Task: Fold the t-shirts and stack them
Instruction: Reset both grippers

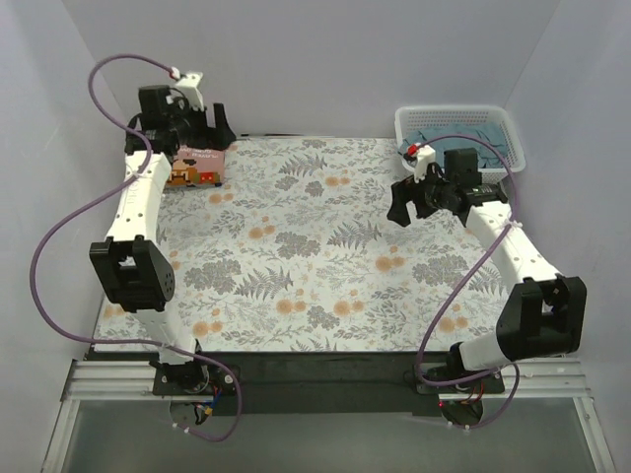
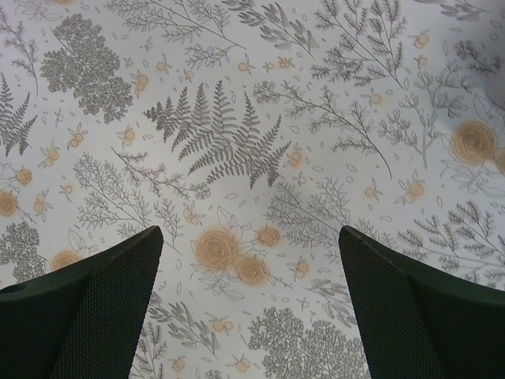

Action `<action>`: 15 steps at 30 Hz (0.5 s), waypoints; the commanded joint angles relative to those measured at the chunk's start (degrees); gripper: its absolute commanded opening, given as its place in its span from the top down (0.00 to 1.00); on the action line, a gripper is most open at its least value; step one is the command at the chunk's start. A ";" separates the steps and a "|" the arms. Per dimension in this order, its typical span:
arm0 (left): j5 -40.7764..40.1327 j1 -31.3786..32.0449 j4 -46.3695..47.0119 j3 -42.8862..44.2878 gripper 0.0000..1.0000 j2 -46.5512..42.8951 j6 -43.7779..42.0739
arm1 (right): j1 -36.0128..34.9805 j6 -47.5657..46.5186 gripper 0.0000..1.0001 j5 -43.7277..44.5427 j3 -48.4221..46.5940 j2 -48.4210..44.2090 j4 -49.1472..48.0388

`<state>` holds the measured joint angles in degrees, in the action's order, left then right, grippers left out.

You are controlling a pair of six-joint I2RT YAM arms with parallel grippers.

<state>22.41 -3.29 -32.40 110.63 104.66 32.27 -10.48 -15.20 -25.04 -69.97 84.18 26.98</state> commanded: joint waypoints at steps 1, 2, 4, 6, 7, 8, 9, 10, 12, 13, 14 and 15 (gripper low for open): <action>12.28 1.53 -9.62 -12.15 0.16 -2.43 6.31 | 1.16 1.67 0.02 1.22 4.65 -5.51 -0.09; 13.87 2.14 -8.30 -16.11 0.16 -3.84 7.10 | 1.25 1.41 0.02 1.65 6.41 -6.65 -0.09; 15.55 2.15 -3.21 -27.28 0.15 -8.76 8.15 | 1.25 1.05 0.02 1.92 9.58 -9.38 -0.18; 15.90 2.23 -1.44 -34.30 0.15 -11.40 7.29 | 1.25 1.23 0.02 1.40 14.33 -11.74 -0.18; 15.64 2.23 -0.83 -35.91 0.15 -13.24 6.67 | 1.25 1.23 0.02 1.31 15.99 -12.54 -0.18; 15.38 2.23 -0.47 -37.66 0.14 -14.04 6.32 | 1.25 1.23 0.02 1.05 18.27 -13.42 -0.26; 14.68 2.23 -0.12 -39.25 0.14 -14.83 5.88 | 1.25 1.14 0.02 0.61 19.60 -15.00 -0.35; 13.89 2.23 0.49 -41.96 0.14 -15.62 5.79 | 1.25 1.05 0.01 0.43 20.66 -15.71 -0.53; 12.39 2.24 1.02 -44.35 0.14 -17.38 5.52 | 1.25 1.05 0.02 0.25 23.64 -17.46 -1.32; 12.04 2.15 1.29 -46.36 0.14 -18.00 5.09 | 1.25 1.05 0.02 0.34 24.27 -17.99 -1.67; 11.60 2.23 1.55 -47.08 0.14 -18.87 4.91 | 1.25 1.14 0.02 0.43 24.88 -18.35 -2.02; 11.25 2.23 1.73 -47.61 0.14 -19.23 4.73 | 1.25 1.23 0.02 0.60 25.50 -18.87 -2.11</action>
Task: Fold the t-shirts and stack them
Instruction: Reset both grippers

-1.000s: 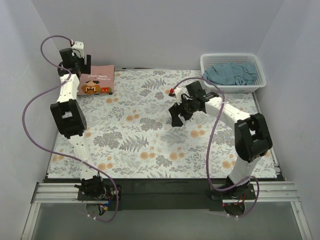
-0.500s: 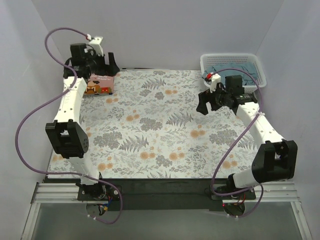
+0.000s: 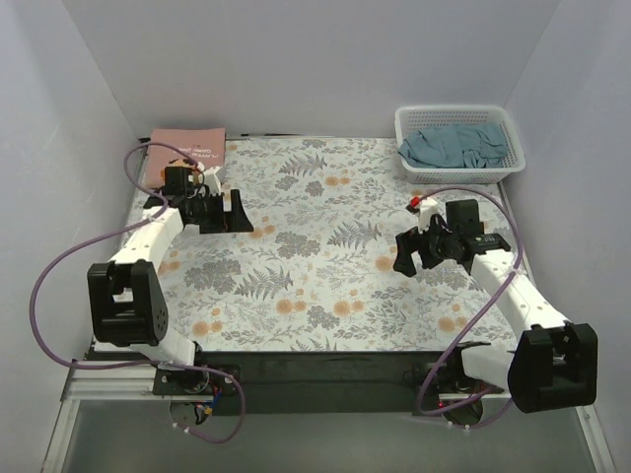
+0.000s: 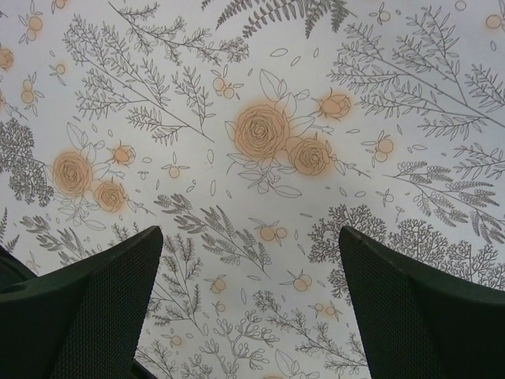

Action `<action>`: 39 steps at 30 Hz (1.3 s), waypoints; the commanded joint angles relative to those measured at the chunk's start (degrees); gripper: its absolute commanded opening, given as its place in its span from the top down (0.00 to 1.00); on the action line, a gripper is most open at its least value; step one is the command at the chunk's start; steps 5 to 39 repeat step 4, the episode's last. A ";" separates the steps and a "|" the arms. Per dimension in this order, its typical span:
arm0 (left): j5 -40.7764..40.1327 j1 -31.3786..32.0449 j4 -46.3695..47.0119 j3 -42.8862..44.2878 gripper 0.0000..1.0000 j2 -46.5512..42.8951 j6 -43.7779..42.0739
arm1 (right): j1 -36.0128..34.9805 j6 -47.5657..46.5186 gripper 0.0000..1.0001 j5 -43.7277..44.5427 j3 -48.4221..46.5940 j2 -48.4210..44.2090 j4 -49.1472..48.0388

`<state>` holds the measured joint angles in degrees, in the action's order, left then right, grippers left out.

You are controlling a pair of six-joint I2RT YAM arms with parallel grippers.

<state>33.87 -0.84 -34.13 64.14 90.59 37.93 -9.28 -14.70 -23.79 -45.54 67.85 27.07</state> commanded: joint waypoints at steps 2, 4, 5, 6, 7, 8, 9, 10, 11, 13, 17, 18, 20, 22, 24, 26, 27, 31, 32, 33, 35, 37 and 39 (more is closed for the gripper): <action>-0.64 -0.21 3.81 -1.12 0.14 -6.47 -1.98 | 0.05 0.81 0.02 -0.47 0.81 -2.90 -2.28; -0.56 -0.21 4.07 0.10 0.14 -6.83 -2.51 | 0.05 1.07 0.02 0.50 -0.69 -2.82 -2.11; -0.56 -0.21 4.07 0.10 0.14 -6.83 -2.51 | 0.05 1.07 0.02 0.50 -0.69 -2.82 -2.11; -0.56 -0.21 4.07 0.10 0.14 -6.83 -2.51 | 0.05 1.07 0.02 0.50 -0.69 -2.82 -2.11; -0.56 -0.21 4.07 0.10 0.14 -6.83 -2.51 | 0.05 1.07 0.02 0.50 -0.69 -2.82 -2.11; -0.56 -0.21 4.07 0.10 0.14 -6.83 -2.51 | 0.05 1.07 0.02 0.50 -0.69 -2.82 -2.11; -0.56 -0.21 4.07 0.10 0.14 -6.83 -2.51 | 0.05 1.07 0.02 0.50 -0.69 -2.82 -2.11; -0.56 -0.21 4.07 0.10 0.14 -6.83 -2.51 | 0.05 1.07 0.02 0.50 -0.69 -2.82 -2.11; -0.56 -0.21 4.07 0.10 0.14 -6.83 -2.51 | 0.05 1.07 0.02 0.50 -0.69 -2.82 -2.11; -0.56 -0.21 4.07 0.10 0.14 -6.83 -2.51 | 0.05 1.07 0.02 0.50 -0.69 -2.82 -2.11; -0.56 -0.21 4.07 0.10 0.14 -6.83 -2.51 | 0.05 1.07 0.02 0.50 -0.69 -2.82 -2.11; -0.56 -0.21 4.07 0.10 0.14 -6.83 -2.51 | 0.05 1.07 0.02 0.50 -0.69 -2.82 -2.11; -0.56 -0.21 4.07 0.10 0.14 -6.83 -2.51 | 0.05 1.07 0.02 0.50 -0.69 -2.82 -2.11; -0.56 -0.21 4.07 0.10 0.14 -6.83 -2.51 | 0.05 1.07 0.02 0.50 -0.69 -2.82 -2.11; -0.56 -0.21 4.07 0.10 0.14 -6.83 -2.51 | 0.05 1.07 0.02 0.50 -0.69 -2.82 -2.11; -0.56 -0.21 4.07 0.10 0.14 -6.83 -2.51 | 0.05 1.07 0.02 0.50 -0.69 -2.82 -2.11; -0.56 -0.21 4.07 0.10 0.14 -6.83 -2.51 | 0.05 1.07 0.02 0.50 -0.69 -2.82 -2.11; -0.56 -0.21 4.07 0.10 0.14 -6.83 -2.51 | 0.05 1.07 0.02 0.50 -0.69 -2.82 -2.11; -0.56 -0.21 4.07 0.10 0.14 -6.83 -2.51 | 0.05 1.07 0.02 0.50 -0.69 -2.82 -2.11; -0.56 -0.21 4.07 0.10 0.14 -6.83 -2.51 | 0.05 1.07 0.02 0.50 -0.69 -2.82 -2.11; -0.56 -0.21 4.07 0.10 0.14 -6.83 -2.51 | 0.05 1.07 0.02 0.50 -0.69 -2.82 -2.11; -0.56 -0.21 4.07 0.10 0.14 -6.83 -2.51 | 0.05 1.07 0.02 0.50 -0.69 -2.82 -2.11; -0.56 -0.21 4.07 0.10 0.14 -6.83 -2.51 | 0.05 1.07 0.02 0.50 -0.69 -2.82 -2.11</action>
